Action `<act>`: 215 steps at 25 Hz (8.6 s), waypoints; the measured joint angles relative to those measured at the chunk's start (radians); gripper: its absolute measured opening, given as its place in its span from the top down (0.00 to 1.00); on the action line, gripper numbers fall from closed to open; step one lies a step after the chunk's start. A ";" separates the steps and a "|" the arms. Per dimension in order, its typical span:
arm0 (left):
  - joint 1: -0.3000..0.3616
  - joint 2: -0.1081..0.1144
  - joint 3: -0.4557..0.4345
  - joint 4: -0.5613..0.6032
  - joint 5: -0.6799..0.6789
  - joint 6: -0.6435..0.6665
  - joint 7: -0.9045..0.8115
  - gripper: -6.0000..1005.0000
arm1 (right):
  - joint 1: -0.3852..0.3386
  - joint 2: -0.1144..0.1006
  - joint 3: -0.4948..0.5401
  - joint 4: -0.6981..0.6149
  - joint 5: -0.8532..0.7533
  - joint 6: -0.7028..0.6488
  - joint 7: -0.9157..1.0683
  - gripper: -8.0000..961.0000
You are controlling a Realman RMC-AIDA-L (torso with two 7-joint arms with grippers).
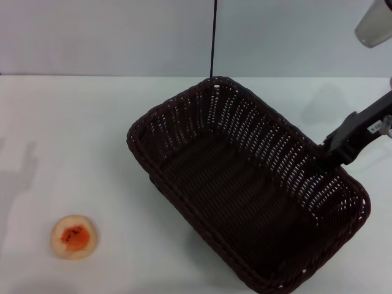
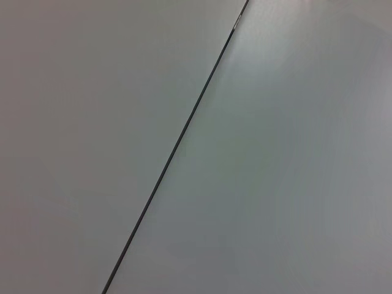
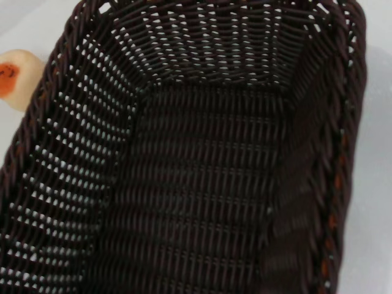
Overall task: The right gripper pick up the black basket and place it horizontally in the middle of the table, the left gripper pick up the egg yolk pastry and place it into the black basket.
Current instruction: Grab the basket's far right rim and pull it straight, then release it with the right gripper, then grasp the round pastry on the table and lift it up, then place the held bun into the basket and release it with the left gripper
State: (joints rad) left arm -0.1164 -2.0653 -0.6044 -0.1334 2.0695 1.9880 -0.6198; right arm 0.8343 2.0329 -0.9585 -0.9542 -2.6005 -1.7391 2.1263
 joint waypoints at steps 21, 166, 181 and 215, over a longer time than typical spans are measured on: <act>0.005 -0.001 -0.019 0.000 0.000 -0.002 -0.014 0.34 | -0.088 -0.020 0.164 0.010 0.246 0.041 -0.033 0.78; 0.075 0.001 0.766 0.328 0.010 -0.339 -0.064 0.38 | -0.451 0.012 0.773 0.451 1.234 0.188 -0.965 0.41; 0.069 0.000 0.773 0.300 0.004 -0.389 -0.064 0.57 | -0.454 0.005 0.774 0.454 1.234 0.192 -0.965 0.41; -0.316 -0.005 0.750 0.117 0.015 -0.252 -0.119 0.93 | -0.487 0.041 0.769 0.658 1.335 0.051 -0.967 0.41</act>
State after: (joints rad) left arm -0.4327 -2.0699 0.1456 -0.0162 2.0843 1.7359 -0.7384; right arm 0.3471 2.0735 -0.1899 -0.2960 -1.2651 -1.6882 1.1594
